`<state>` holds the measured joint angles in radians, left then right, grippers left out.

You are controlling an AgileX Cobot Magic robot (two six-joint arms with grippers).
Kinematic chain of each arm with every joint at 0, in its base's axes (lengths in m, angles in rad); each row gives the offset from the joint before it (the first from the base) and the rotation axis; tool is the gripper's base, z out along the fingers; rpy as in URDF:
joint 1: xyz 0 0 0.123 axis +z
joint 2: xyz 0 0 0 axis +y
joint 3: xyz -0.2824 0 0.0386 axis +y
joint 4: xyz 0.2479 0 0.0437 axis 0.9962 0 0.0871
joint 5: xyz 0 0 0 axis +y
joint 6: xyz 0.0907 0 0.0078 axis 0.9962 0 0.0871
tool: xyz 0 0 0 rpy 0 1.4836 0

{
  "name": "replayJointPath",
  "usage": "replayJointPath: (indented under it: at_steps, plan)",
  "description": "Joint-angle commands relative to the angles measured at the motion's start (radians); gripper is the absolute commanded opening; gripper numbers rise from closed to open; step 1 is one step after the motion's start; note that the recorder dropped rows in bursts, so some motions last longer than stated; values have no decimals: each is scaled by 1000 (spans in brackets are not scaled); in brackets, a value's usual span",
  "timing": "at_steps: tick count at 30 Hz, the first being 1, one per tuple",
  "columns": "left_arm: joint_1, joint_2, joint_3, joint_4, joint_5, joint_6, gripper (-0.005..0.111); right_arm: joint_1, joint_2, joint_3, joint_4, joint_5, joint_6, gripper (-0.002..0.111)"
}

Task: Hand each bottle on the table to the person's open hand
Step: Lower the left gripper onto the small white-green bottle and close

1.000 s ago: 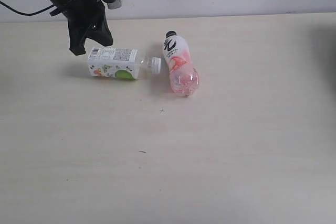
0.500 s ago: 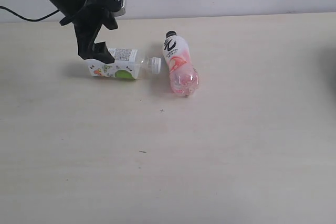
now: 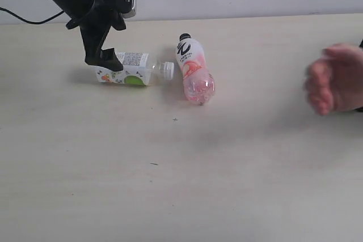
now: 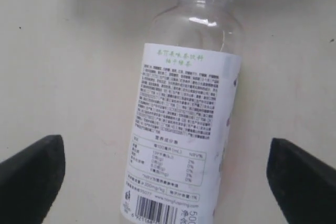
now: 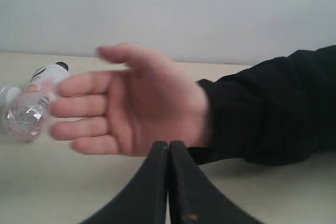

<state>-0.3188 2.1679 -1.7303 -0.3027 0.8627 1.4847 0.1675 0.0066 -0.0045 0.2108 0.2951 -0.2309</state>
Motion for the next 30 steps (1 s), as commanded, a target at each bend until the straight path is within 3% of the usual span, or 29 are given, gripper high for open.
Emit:
replayJointPath:
  at_steps: [1, 18, 21, 25, 30]
  plan:
    - [0, 34, 0, 29, 2, -12, 105, -5, -7, 5, -1, -6, -1, 0]
    - [0, 126, 0, 61, -58, -12, 105, -5, -7, 5, -1, -6, -1, 0]
    - [0, 126, 0, 61, -58, -12, 99, -5, -7, 5, -1, -6, -1, 0]
    - [0, 126, 0, 61, -49, -30, 69, -5, -7, 5, -1, -6, -1, 0]
    - [0, 119, 0, 61, -38, -35, 15, -5, -7, 5, -1, -6, -1, 0]
